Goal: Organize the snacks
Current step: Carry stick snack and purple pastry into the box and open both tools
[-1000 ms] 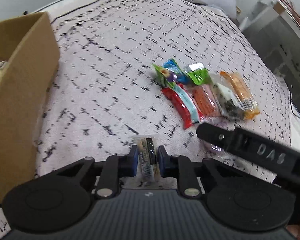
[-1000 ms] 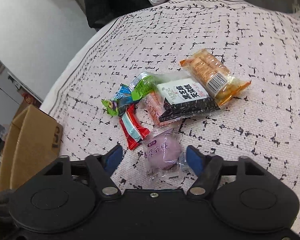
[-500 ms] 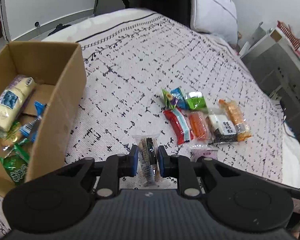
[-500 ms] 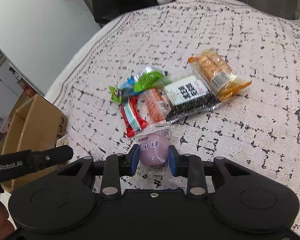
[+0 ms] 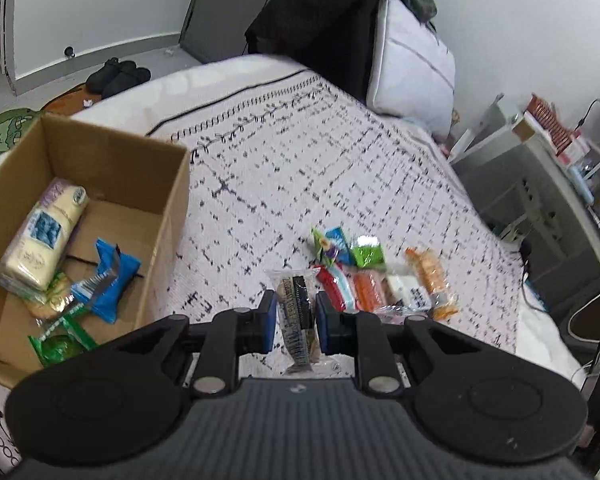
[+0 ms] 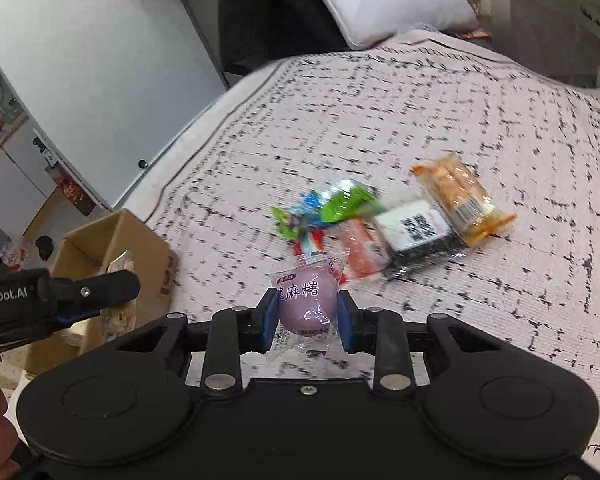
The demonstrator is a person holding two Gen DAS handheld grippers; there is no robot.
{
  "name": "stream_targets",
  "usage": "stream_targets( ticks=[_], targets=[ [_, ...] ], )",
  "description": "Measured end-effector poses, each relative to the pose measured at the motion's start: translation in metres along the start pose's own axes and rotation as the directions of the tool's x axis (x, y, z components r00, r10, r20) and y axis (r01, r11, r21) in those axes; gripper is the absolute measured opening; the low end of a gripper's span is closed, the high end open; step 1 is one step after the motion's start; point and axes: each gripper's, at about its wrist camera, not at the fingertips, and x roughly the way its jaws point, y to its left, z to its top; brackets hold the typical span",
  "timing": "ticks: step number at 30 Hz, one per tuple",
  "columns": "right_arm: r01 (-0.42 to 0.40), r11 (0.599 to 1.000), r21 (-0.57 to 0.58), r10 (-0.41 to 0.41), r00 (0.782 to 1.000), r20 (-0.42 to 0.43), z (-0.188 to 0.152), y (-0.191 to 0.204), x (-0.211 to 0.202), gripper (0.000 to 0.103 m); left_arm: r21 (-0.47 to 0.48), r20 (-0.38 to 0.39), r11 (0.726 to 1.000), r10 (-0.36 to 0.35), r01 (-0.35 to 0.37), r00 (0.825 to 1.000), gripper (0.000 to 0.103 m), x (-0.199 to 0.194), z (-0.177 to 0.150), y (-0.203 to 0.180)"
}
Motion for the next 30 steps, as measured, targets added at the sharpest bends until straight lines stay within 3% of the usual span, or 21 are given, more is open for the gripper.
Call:
stream_targets(
  ticks=[15,30],
  targets=[
    [-0.030,0.998,-0.048,0.034,0.996,0.086,0.017,0.070,-0.036,0.030,-0.043,0.125,0.998,-0.041,0.046,0.991,0.020,-0.051,0.029,0.031],
    [-0.082,0.993,-0.084,0.091,0.989,0.115,0.024,0.140,-0.031,0.030,-0.141,0.150,0.988,-0.039,0.061,0.988,0.020,-0.067,0.040,0.085]
  ],
)
